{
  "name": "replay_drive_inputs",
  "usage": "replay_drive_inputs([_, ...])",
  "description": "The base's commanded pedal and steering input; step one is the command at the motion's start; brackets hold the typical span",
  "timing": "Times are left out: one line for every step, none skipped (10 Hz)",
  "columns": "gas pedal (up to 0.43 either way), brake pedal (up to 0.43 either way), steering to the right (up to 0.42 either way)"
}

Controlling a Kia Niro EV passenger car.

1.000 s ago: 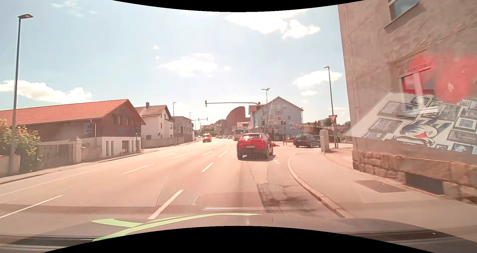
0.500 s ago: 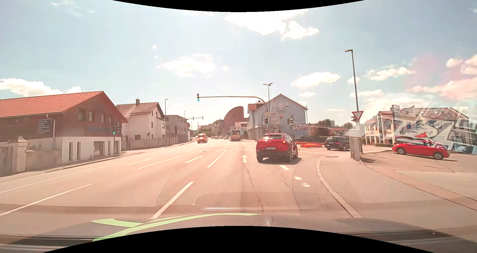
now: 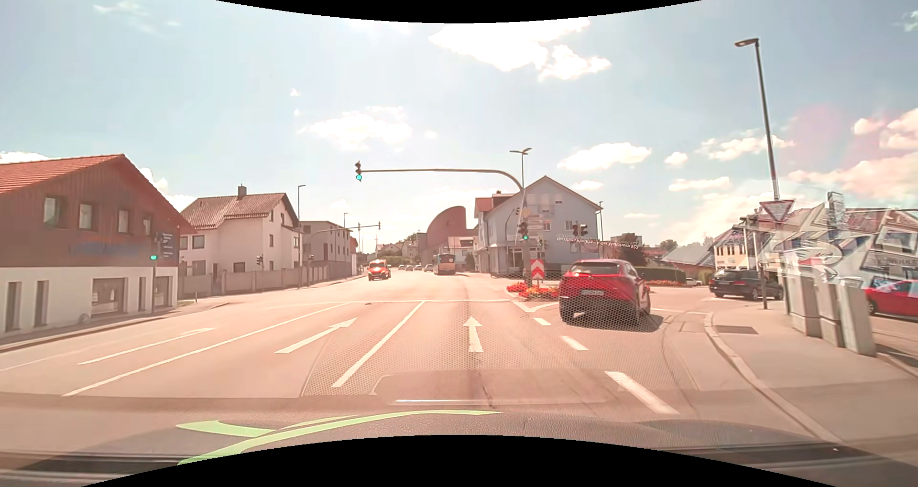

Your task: Follow the waypoints while adhering to traffic rules and regulations

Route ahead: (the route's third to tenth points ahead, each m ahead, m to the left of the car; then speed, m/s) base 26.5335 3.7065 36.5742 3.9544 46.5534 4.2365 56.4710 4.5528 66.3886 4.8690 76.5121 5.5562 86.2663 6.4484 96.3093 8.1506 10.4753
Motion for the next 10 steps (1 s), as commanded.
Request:
replay_drive_inputs([0.157,0.0,0.004])
replay_drive_inputs([0.157,0.0,0.004])
replay_drive_inputs([0.157,0.0,0.004])
replay_drive_inputs([0.157,0.0,0.004])
replay_drive_inputs([0.157,0.0,0.003])
replay_drive_inputs([0.157,0.0,0.003])
replay_drive_inputs([0.157,0.0,0.0])
replay_drive_inputs([0.157,0.0,-0.002])
replay_drive_inputs([0.157,0.0,-0.003])
replay_drive_inputs([0.157,0.0,-0.003])
